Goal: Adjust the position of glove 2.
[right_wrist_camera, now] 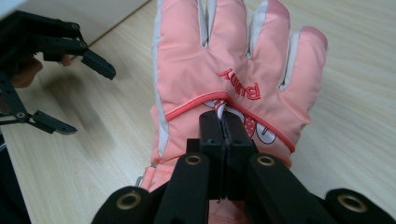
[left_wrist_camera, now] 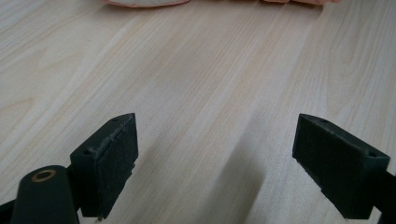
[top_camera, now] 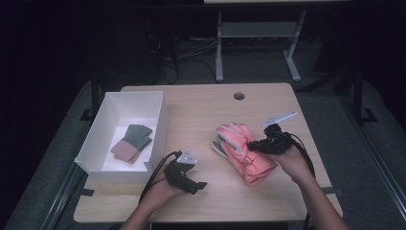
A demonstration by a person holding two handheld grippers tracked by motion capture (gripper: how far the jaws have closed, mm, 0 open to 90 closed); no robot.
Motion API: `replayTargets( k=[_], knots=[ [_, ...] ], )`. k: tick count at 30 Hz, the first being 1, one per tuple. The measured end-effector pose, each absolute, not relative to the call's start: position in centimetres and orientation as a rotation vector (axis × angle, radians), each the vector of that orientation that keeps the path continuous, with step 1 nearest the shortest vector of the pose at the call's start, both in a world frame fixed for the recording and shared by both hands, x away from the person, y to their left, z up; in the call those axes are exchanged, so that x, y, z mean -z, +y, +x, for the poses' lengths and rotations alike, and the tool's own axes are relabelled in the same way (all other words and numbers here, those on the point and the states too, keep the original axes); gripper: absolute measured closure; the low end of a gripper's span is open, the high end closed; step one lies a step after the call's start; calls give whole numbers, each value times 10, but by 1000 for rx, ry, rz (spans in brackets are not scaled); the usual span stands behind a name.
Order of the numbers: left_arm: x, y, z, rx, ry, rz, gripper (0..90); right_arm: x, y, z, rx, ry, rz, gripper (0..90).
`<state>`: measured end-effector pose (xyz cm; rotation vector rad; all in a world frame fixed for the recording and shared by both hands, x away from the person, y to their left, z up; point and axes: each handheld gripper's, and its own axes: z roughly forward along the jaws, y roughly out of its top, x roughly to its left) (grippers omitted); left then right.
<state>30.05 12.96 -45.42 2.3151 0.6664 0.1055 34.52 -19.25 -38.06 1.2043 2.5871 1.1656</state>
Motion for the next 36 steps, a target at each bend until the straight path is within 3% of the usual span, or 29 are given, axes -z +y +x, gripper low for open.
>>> replayTargets(
  k=[12, 18, 22, 24, 28, 32, 36],
  knots=[
    [455, 128, 300, -103, 660, 2327, 139, 405, -176, 351, -1046, 2629, 1209, 859],
    [454, 127, 299, -100, 657, 2318, 153, 399, -185, 346, -1144, 2585, 1182, 667],
    [451, 130, 301, -72, 664, 2297, 255, 387, -196, 340, -1194, 2535, 1114, 623],
    [448, 132, 301, -61, 653, 2290, 356, 382, -204, 339, -1213, 2491, 1099, 620],
    [442, 133, 299, -47, 655, 2267, 632, 377, -224, 333, -1209, 2422, 1078, 854],
    [436, 134, 299, -27, 657, 2270, 896, 380, -246, 327, -1181, 2380, 1096, 898],
    [433, 132, 302, -55, 662, 2281, 897, 395, -269, 321, -1132, 2356, 1159, 898]
  ],
)
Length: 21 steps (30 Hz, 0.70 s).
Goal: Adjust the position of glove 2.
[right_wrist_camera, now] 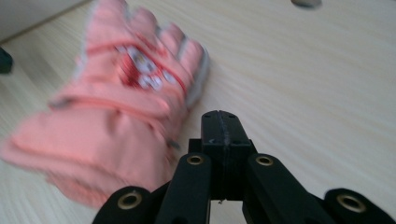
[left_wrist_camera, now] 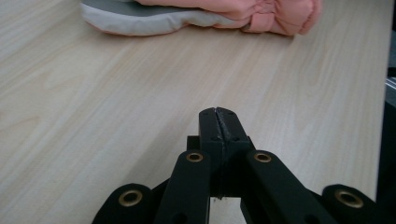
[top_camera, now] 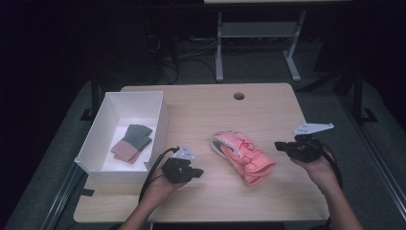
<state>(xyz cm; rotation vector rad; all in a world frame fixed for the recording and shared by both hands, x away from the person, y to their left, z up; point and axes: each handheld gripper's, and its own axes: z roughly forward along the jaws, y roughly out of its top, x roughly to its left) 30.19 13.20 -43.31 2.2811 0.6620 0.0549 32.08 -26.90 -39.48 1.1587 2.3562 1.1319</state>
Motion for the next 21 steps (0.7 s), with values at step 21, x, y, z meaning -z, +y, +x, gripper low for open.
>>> replayTargets(
  k=[21],
  knots=[
    [442, 63, 353, -18, 600, 2346, 897, 449, -256, 322, -1032, 2520, 1123, 898]
  ],
)
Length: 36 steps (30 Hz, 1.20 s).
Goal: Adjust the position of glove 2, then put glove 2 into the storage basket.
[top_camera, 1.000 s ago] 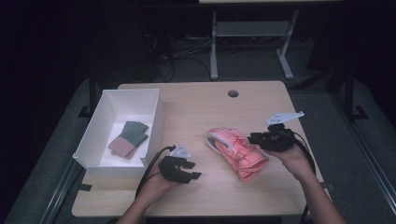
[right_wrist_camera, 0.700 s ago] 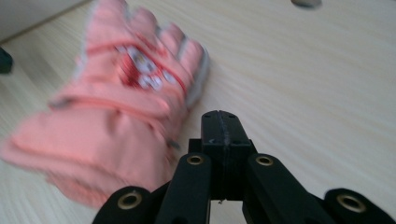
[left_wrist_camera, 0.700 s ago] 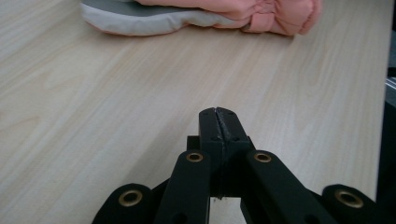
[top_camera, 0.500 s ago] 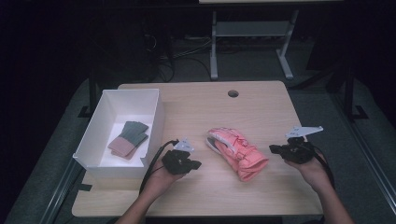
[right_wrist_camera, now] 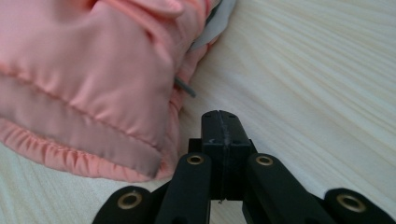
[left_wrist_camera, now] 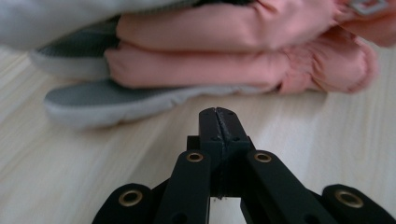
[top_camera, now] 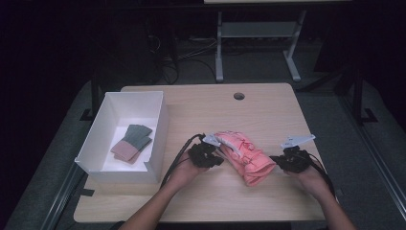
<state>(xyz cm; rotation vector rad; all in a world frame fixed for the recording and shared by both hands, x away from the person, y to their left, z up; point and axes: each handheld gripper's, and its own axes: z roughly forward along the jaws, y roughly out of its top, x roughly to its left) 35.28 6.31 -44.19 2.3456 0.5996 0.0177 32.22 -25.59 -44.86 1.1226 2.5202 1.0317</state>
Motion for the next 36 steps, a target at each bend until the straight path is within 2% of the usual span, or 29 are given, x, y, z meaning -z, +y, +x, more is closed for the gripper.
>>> replayTargets(
  k=[10, 22, 36],
  knots=[
    [453, 44, 365, 36, 589, 2321, 897, 455, -250, 317, -1042, 2573, 1107, 898],
    [453, 61, 376, 107, 612, 2278, 897, 450, -214, 302, -1122, 2677, 975, 899],
    [449, 87, 392, 102, 679, 2231, 897, 450, -158, 299, -1167, 2721, 845, 899]
  ],
)
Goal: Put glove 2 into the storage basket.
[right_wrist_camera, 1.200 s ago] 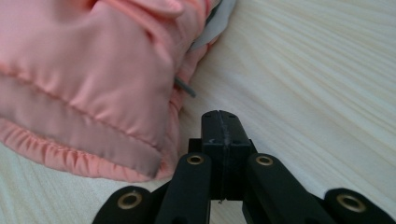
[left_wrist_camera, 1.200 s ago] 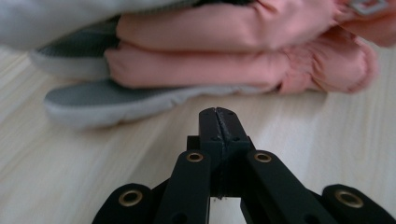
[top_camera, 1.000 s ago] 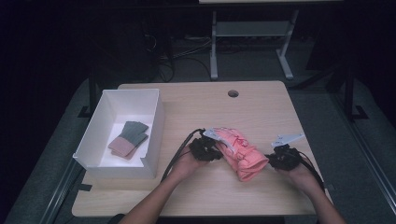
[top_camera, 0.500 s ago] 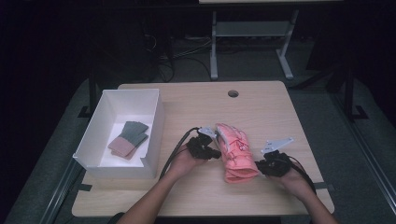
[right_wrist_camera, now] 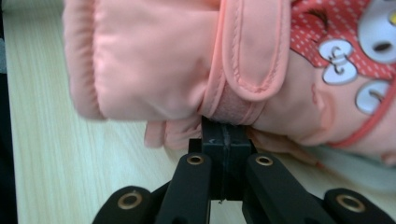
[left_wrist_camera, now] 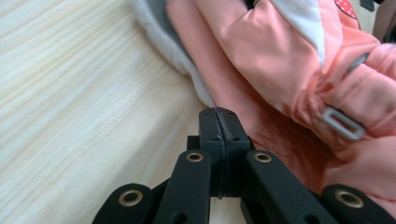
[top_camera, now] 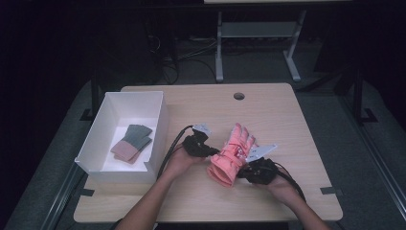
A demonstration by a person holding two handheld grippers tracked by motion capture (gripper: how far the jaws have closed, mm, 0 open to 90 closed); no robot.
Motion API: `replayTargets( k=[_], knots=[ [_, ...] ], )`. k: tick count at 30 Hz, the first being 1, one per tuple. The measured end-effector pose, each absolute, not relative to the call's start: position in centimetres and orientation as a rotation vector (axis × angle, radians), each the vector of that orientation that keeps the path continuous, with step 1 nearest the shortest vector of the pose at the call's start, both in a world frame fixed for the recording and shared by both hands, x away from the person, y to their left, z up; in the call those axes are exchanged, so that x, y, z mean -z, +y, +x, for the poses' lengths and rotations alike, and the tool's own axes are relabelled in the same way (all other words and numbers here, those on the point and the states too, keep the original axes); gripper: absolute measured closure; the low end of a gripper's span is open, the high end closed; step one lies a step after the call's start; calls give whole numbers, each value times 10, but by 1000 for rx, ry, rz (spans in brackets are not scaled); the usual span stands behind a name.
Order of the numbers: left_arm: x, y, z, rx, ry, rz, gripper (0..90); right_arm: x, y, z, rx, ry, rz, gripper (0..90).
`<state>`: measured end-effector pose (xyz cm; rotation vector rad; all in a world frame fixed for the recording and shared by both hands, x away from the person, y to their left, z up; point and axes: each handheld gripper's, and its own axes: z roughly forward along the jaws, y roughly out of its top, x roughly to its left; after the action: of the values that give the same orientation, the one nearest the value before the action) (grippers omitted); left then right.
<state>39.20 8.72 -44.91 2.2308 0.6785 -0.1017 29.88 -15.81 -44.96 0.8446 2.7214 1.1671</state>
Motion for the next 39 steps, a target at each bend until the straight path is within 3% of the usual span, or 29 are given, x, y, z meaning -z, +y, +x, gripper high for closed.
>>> replayTargets(
  k=[5, 10, 19, 21, 22, 30, 32, 39],
  knots=[
    [447, 92, 393, 77, 701, 2231, 897, 451, -145, 301, -1159, 2721, 822, 900],
    [437, 97, 393, 63, 748, 2232, 895, 444, -160, 297, -1204, 2690, 858, 899],
    [403, 99, 394, 8, 740, 2222, 709, 434, -191, 292, -1252, 2607, 909, 899],
    [397, 96, 394, 21, 716, 2205, 593, 432, -197, 292, -1249, 2597, 923, 899],
    [393, 90, 394, 49, 699, 2191, 491, 432, -200, 292, -1245, 2593, 926, 899],
    [389, 61, 401, 97, 645, 2220, 188, 435, -203, 292, -1208, 2598, 935, 891],
    [394, 51, 404, 114, 629, 2249, 160, 435, -202, 291, -1209, 2605, 948, 725],
    [411, 38, 409, 167, 639, 2295, 134, 437, -207, 284, -1150, 2575, 1016, 384]
  ],
)
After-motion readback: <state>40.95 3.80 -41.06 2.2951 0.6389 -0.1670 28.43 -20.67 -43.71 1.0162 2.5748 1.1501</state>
